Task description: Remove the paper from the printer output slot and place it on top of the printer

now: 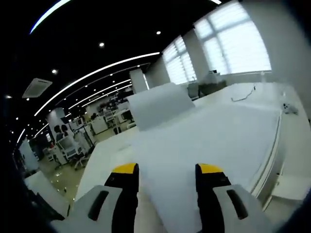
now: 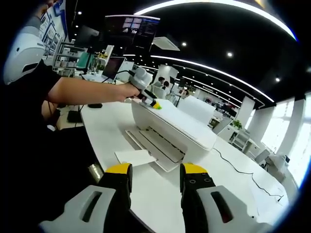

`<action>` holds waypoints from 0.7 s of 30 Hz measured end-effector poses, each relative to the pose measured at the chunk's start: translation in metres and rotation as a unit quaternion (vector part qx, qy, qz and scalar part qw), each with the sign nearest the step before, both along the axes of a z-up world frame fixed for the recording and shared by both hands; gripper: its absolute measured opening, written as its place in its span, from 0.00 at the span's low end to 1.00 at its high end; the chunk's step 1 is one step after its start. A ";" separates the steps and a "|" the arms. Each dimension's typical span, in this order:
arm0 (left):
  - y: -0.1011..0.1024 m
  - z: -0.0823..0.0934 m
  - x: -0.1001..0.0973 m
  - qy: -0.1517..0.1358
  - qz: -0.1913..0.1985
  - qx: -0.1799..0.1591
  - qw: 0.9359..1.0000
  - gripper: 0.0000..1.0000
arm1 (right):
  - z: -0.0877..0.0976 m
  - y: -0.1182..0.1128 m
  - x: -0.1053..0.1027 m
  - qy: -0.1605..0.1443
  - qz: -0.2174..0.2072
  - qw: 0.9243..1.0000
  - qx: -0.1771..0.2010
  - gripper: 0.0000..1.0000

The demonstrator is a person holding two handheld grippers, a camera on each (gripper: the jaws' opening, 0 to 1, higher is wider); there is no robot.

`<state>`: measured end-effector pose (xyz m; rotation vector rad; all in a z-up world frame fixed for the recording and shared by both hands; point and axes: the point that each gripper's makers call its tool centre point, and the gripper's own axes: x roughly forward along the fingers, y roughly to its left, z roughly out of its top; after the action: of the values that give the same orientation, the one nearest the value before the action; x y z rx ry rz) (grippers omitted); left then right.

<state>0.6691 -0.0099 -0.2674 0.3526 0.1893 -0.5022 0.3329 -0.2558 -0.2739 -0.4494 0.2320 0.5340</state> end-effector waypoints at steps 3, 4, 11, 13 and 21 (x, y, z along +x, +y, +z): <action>0.003 0.000 0.003 0.001 0.003 -0.011 1.000 0.55 | -0.001 0.001 0.000 0.001 0.001 1.000 0.000 0.35; 0.004 0.000 0.005 0.000 0.004 -0.015 1.000 0.56 | -0.001 0.002 0.000 0.001 0.001 1.000 0.000 0.35; 0.008 0.003 0.001 0.005 -0.001 -0.041 0.999 0.60 | 0.000 0.005 0.001 0.001 0.003 1.000 0.000 0.35; 0.011 0.005 -0.006 0.003 -0.005 -0.043 0.999 0.61 | -0.001 0.006 0.001 0.002 0.002 1.000 -0.001 0.35; 0.016 0.005 -0.015 0.012 -0.017 -0.057 0.998 0.62 | -0.001 0.013 0.004 0.001 0.008 1.000 -0.011 0.35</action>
<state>0.6540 0.0063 -0.2620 0.2389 0.1771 -0.5489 0.3368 -0.2428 -0.2750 -0.4722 0.2362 0.5471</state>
